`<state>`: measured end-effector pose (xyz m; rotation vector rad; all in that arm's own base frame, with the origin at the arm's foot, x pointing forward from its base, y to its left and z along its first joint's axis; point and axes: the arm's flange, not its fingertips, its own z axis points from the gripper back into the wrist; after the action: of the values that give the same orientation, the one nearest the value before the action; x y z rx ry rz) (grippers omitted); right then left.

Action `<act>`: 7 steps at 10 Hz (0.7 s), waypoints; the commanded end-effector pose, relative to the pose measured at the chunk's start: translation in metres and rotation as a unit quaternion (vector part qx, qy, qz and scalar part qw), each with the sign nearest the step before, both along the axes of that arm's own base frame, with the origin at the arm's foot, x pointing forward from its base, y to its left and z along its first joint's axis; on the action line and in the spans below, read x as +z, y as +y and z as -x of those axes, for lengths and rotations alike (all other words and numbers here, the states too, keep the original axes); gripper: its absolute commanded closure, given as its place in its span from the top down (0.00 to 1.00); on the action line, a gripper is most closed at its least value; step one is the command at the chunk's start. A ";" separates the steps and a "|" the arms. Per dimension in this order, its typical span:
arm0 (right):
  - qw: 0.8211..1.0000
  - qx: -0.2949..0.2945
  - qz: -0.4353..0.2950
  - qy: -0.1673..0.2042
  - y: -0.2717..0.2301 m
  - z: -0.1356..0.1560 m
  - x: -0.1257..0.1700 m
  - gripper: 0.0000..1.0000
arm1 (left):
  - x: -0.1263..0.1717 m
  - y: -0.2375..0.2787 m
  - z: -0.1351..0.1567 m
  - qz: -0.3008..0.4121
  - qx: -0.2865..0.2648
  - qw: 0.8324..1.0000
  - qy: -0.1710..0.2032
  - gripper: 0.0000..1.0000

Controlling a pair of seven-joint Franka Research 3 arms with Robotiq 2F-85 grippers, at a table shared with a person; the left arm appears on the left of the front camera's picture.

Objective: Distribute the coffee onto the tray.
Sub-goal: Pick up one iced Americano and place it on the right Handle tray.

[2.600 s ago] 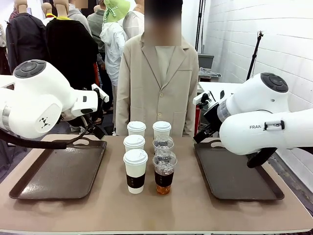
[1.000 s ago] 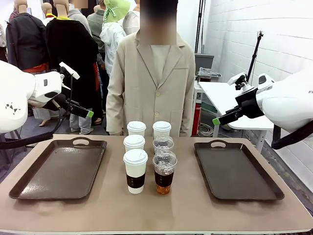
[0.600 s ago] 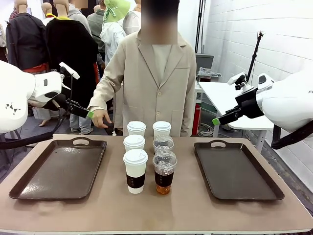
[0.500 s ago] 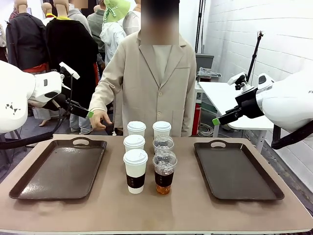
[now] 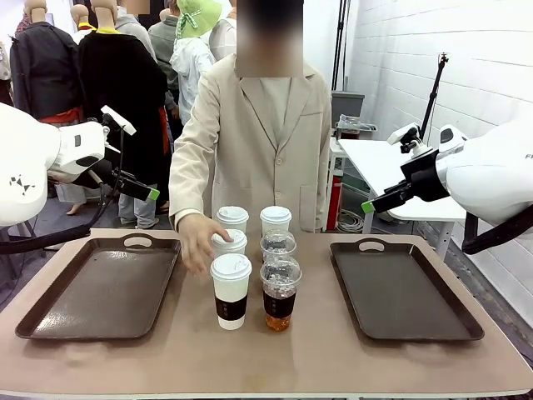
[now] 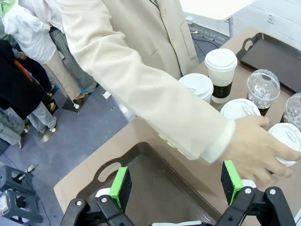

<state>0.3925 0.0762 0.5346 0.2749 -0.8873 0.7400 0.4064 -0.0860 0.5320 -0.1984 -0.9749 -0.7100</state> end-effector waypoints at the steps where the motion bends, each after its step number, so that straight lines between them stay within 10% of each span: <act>1: 1.000 0.000 -0.002 0.001 0.000 0.000 0.000 1.00 | 0.001 0.000 0.001 -0.004 0.002 1.000 0.002 1.00; 7: 1.000 0.000 -0.002 0.001 0.000 0.000 0.000 1.00 | 0.001 0.000 0.001 -0.004 0.002 1.000 0.002 1.00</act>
<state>0.3925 0.0762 0.5346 0.2749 -0.8873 0.7400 0.4064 -0.0860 0.5320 -0.1984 -0.9749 -0.7100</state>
